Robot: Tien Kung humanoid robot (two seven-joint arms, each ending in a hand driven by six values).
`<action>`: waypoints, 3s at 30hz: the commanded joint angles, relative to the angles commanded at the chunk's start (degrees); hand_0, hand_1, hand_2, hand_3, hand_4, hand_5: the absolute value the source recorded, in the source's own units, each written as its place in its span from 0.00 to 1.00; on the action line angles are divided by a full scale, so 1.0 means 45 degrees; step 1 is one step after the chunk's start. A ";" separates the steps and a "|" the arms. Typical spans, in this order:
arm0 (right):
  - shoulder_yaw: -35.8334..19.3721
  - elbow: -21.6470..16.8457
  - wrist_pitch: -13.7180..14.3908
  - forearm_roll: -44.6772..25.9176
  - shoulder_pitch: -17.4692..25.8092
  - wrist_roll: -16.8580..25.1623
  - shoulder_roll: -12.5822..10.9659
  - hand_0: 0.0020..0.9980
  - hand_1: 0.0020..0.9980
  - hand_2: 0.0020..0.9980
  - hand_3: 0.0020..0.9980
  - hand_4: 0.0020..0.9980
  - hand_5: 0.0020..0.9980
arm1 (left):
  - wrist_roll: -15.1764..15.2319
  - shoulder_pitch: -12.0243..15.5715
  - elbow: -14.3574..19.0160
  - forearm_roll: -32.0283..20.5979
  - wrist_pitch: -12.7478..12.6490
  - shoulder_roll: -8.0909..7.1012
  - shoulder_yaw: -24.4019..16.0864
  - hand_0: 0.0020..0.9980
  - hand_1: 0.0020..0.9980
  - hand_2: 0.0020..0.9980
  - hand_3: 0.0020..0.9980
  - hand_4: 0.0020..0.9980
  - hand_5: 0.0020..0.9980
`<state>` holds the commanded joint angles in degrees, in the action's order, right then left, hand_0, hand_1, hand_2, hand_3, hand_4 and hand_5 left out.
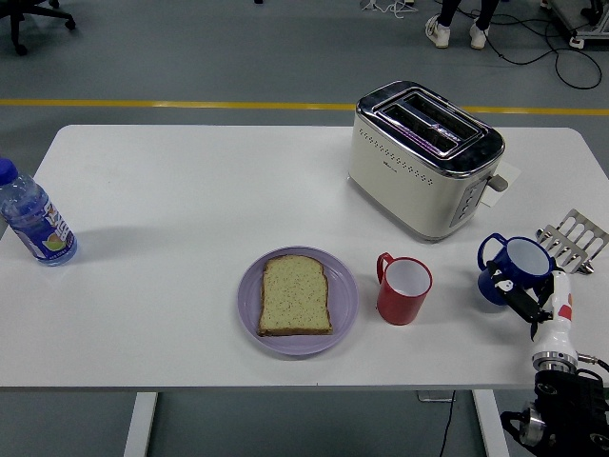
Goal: Pick up the cup,pour liquid into bread,place the cup on the desk
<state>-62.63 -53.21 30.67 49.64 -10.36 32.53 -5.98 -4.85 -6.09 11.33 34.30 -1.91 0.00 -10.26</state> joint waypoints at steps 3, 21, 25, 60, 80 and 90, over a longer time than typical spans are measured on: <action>-0.0195 -0.0561 0.0070 0.0476 0.0051 -0.0227 -0.0237 0.44 0.42 0.54 0.55 0.69 0.00 | 0.0002 0.0000 0.0000 0.0034 -0.0001 0.0000 -0.0009 0.64 0.65 0.66 0.55 0.32 0.85; -0.1212 -0.6082 -0.0459 0.5942 0.0438 -0.5317 -0.1498 0.44 0.39 0.54 0.55 0.69 0.00 | 0.0004 0.0123 -0.0019 0.0071 -0.0018 -0.0024 0.0048 0.64 0.65 0.66 0.55 0.32 0.85; -0.1095 -0.7038 -0.0579 0.6417 0.0260 -0.6347 -0.1580 0.44 0.39 0.54 0.55 0.69 0.00 | 0.0002 0.0176 -0.0025 0.0053 -0.0017 -0.0022 0.0104 0.64 0.65 0.66 0.55 0.32 0.85; 0.2453 -0.7905 -0.0280 1.3278 -0.2996 -1.1815 -0.1407 0.37 0.35 0.53 0.56 0.69 0.00 | -0.0023 0.0088 -0.0006 -0.0014 0.0009 -0.0047 -0.0029 0.64 0.65 0.66 0.55 0.32 0.85; 0.5494 -0.7518 -0.1074 1.6921 -0.5039 -1.3656 -0.2129 0.37 0.35 0.52 0.55 0.72 0.02 | -0.0024 0.0078 0.0004 -0.0056 0.0017 -0.0048 -0.0065 0.64 0.65 0.66 0.55 0.32 0.84; 0.8082 -0.7265 -0.1645 1.7186 -0.6834 -1.4909 -0.2640 0.37 0.35 0.52 0.55 0.71 0.02 | -0.0023 0.0108 0.0008 -0.0115 0.0020 -0.0033 -0.0057 0.64 0.65 0.66 0.55 0.32 0.84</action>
<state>-26.26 -85.91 23.27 126.98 -41.12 -34.56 -17.86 -4.95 -5.60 11.37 33.78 -1.82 -0.15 -10.52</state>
